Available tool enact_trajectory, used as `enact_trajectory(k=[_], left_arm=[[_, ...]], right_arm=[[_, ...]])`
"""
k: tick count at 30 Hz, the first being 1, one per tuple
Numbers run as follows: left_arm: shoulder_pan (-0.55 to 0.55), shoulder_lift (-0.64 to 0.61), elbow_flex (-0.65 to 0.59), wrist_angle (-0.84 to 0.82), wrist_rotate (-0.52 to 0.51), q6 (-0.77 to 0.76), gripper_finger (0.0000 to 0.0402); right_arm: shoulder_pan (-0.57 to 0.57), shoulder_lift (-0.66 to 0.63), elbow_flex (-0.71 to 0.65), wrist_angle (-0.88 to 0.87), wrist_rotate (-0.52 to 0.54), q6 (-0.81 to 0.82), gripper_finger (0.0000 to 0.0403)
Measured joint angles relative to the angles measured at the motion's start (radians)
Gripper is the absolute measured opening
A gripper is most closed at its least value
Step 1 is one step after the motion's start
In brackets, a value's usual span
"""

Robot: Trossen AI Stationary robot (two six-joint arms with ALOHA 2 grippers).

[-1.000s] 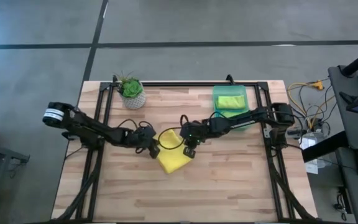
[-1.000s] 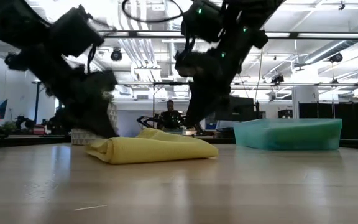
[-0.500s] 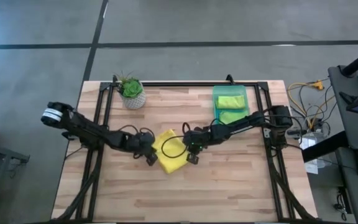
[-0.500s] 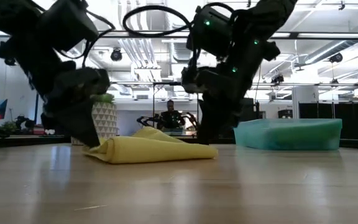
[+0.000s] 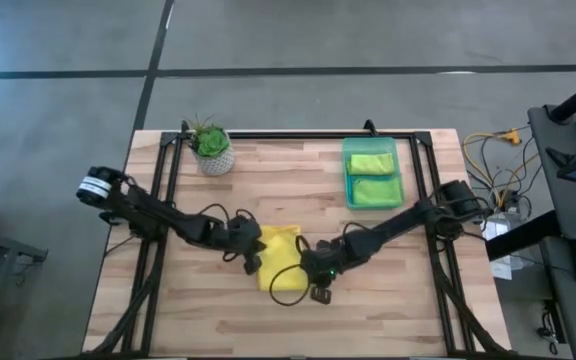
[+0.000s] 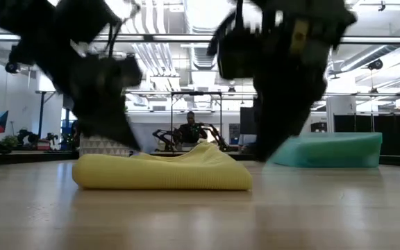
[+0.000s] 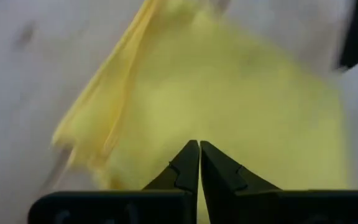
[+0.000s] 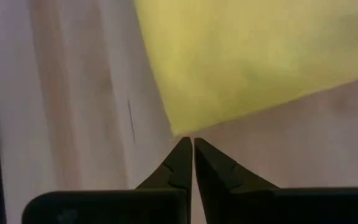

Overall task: Fold microfiber towels
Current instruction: Fold the yellow towel

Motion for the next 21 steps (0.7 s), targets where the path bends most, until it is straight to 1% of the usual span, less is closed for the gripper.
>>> enact_trajectory(k=[4,7,10,13,16,19,21], left_arm=[[-0.029,-0.088,0.023,-0.046,-0.008,0.094,0.0000],[-0.078,-0.139,0.022,-0.039,0.021,0.183,0.0000],[-0.152,-0.149,0.022,-0.037,0.086,0.255,0.0000],[-0.221,-0.120,0.021,-0.027,0.097,0.284,0.0000],[-0.259,-0.088,0.022,-0.023,0.098,0.321,0.0000],[-0.264,-0.057,0.033,-0.020,0.105,0.313,0.0006],[-0.263,-0.044,0.045,-0.011,0.105,0.313,0.0024]], right_arm=[[0.054,-0.040,0.031,-0.053,0.127,0.034,0.0013],[0.096,-0.056,0.053,-0.040,0.181,-0.004,0.0013],[0.130,-0.056,0.059,0.004,0.187,-0.103,0.0013],[0.144,-0.041,0.057,0.069,0.192,-0.189,0.0013],[0.146,-0.030,0.051,0.119,0.167,-0.270,0.0018],[0.141,-0.029,0.050,0.118,0.166,-0.332,0.0040],[0.136,-0.029,0.045,0.118,0.159,-0.358,0.0064]])
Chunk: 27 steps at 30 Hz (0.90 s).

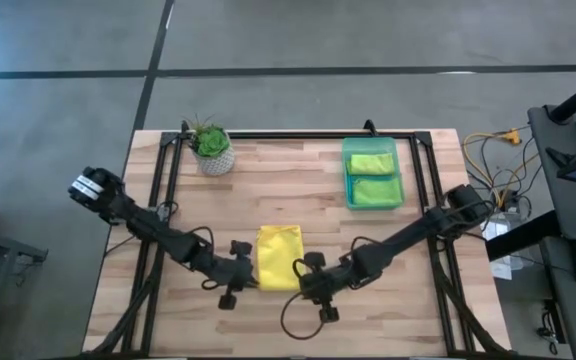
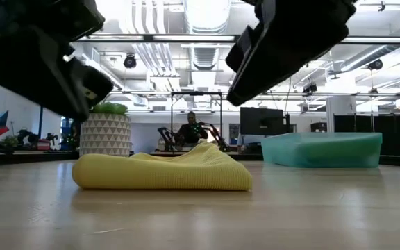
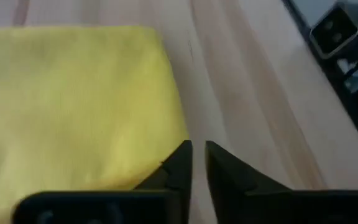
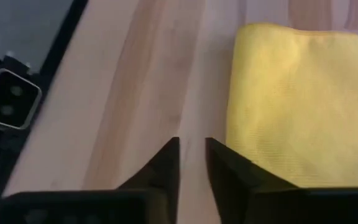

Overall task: Fold microfiber towels
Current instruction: Fold the yellow towel

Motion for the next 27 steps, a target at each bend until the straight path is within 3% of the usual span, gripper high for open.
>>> enact_trajectory(k=[8,14,20,27], left_arm=[[0.000,0.115,0.077,0.010,-0.019,0.045,0.0172],[0.001,0.221,0.123,0.009,-0.012,-0.005,0.0257],[0.002,0.291,0.150,-0.006,-0.017,-0.138,0.0263],[0.000,0.272,0.149,-0.027,-0.008,-0.184,0.0245]], right_arm=[[-0.013,0.000,-0.051,-0.001,-0.003,-0.067,0.0181],[-0.013,0.000,-0.082,0.015,0.036,-0.111,0.0228],[-0.029,0.000,-0.098,0.059,0.058,-0.118,0.0237],[-0.030,0.003,-0.103,0.128,0.056,-0.155,0.0230]])
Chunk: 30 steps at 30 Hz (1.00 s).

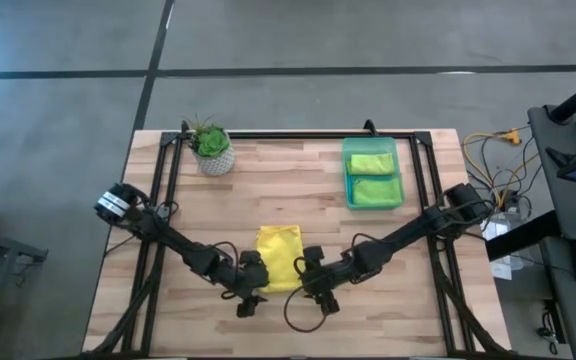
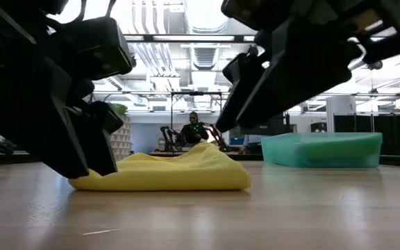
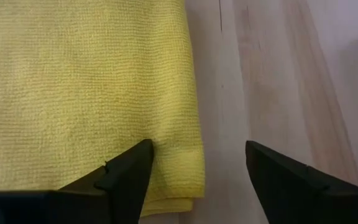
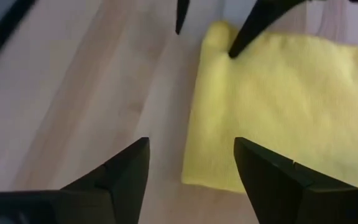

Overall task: Fold microfiber towels
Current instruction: Fold the yellow towel

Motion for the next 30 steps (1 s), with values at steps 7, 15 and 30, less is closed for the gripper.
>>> enact_trajectory(k=[7,15,30], left_arm=[[0.000,-0.037,-0.004,-0.043,0.009,-0.012,0.0242],[-0.003,-0.089,-0.001,-0.061,0.008,-0.013,0.0241],[-0.008,-0.097,-0.007,-0.184,-0.017,-0.010,0.0241]], right_arm=[[-0.003,0.066,0.004,-0.006,-0.038,0.000,0.0228],[-0.003,0.116,0.071,-0.016,-0.041,0.009,0.0226],[-0.003,0.139,0.093,-0.017,-0.038,0.028,0.0226]])
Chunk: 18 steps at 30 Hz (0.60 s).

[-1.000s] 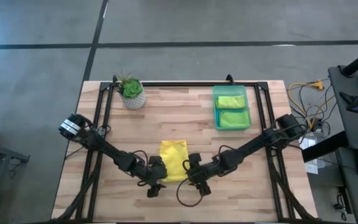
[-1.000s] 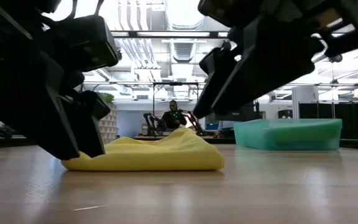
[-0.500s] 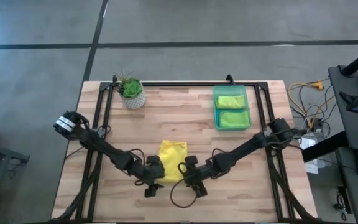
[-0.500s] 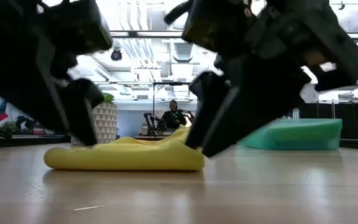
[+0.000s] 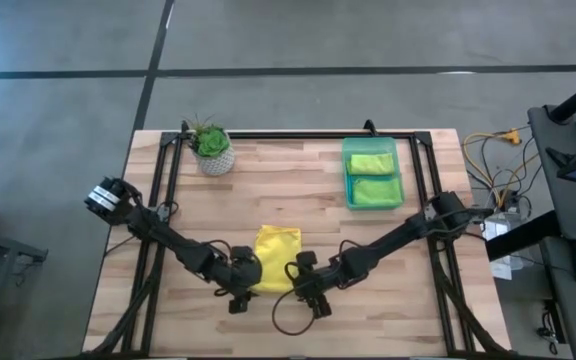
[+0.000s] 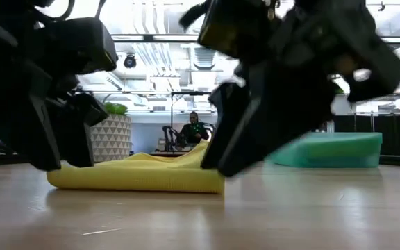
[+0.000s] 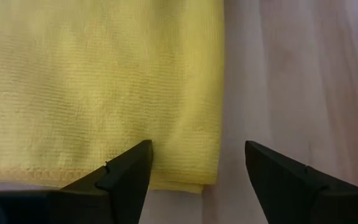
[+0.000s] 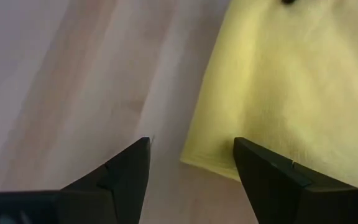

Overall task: Fold microfiber towels
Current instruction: Fold the yellow towel

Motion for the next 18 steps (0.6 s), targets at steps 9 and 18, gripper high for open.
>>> enact_trajectory(k=[9,18], left_arm=[[-0.012,0.031,0.006,-0.004,0.043,0.000,0.0241],[-0.054,0.028,0.009,-0.081,0.001,-0.026,0.0162]], right_arm=[[0.000,0.058,0.015,0.000,-0.016,0.096,0.0224],[0.007,0.060,0.015,-0.038,0.037,0.116,0.0134]])
